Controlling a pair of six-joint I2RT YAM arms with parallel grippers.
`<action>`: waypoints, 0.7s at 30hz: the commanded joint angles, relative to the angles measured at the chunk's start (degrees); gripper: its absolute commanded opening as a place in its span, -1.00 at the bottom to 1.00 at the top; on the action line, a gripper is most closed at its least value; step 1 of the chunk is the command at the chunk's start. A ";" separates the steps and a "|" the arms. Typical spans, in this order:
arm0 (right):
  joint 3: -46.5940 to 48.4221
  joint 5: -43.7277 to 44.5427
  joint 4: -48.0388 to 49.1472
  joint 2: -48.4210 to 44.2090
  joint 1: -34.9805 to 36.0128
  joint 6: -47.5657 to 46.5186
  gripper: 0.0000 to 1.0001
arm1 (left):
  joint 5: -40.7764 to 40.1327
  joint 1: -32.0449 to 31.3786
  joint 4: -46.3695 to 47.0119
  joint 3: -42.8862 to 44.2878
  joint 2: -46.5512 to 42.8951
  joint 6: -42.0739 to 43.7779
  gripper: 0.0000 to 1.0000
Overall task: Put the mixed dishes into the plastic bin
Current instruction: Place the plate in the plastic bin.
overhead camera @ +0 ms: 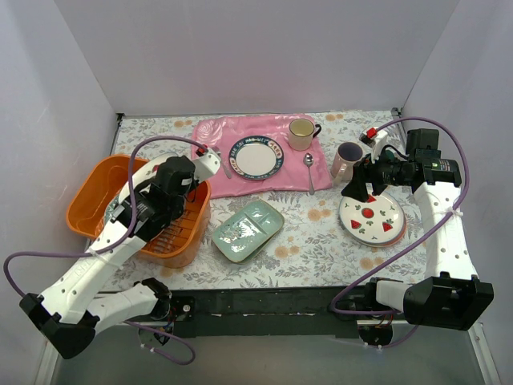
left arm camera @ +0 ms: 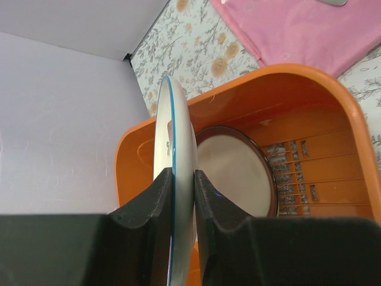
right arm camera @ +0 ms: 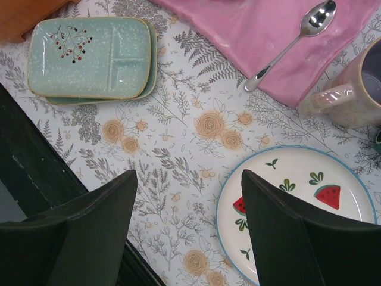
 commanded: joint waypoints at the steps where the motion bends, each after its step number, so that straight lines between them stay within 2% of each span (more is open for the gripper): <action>1: -0.26 -1.49 0.15 0.09 -0.63 -0.89 0.57 | -3.24 2.48 6.10 -1.43 -3.88 3.67 -1.00; 21: -1.84 -1.93 0.41 -0.26 -0.80 -1.24 0.57 | 4.14 14.96 16.03 -12.77 -3.62 4.82 -1.00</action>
